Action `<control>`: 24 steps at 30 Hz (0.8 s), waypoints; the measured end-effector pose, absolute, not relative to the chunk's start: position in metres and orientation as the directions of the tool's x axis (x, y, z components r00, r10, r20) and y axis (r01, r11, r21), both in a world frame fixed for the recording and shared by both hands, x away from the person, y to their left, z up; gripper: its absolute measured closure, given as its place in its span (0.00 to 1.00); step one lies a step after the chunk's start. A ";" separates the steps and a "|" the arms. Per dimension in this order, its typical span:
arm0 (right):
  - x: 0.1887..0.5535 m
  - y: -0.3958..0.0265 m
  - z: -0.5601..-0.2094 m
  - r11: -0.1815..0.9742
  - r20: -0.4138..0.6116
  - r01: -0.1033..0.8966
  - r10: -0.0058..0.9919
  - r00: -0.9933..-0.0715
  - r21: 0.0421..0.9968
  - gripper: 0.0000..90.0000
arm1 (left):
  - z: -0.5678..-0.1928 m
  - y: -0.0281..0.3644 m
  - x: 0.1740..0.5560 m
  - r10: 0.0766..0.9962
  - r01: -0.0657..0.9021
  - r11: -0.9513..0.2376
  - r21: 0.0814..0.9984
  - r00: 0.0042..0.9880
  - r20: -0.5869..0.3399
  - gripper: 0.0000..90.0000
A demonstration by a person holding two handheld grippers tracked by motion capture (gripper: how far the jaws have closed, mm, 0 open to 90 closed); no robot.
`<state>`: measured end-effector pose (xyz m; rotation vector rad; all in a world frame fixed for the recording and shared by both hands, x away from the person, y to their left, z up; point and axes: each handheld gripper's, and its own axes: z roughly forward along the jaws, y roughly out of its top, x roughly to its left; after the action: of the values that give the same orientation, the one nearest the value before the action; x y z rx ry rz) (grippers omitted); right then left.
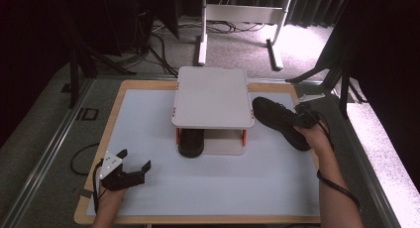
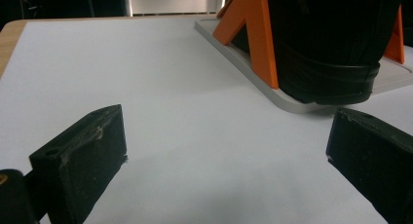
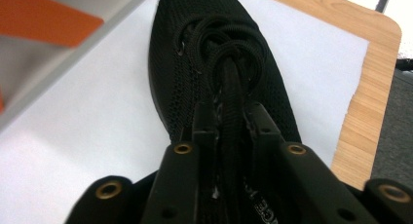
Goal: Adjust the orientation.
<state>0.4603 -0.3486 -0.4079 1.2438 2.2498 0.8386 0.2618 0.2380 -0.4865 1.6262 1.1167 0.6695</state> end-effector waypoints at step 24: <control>0.379 -0.313 -0.391 0.319 -0.105 0.577 0.922 -0.373 0.752 0.91 | -0.486 0.237 0.260 0.908 0.320 -0.070 0.945 0.413 -0.073 0.01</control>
<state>0.3795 -0.3126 -0.3911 1.3184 2.0614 0.8548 0.2603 0.2375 -0.4864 1.6192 1.1032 0.7003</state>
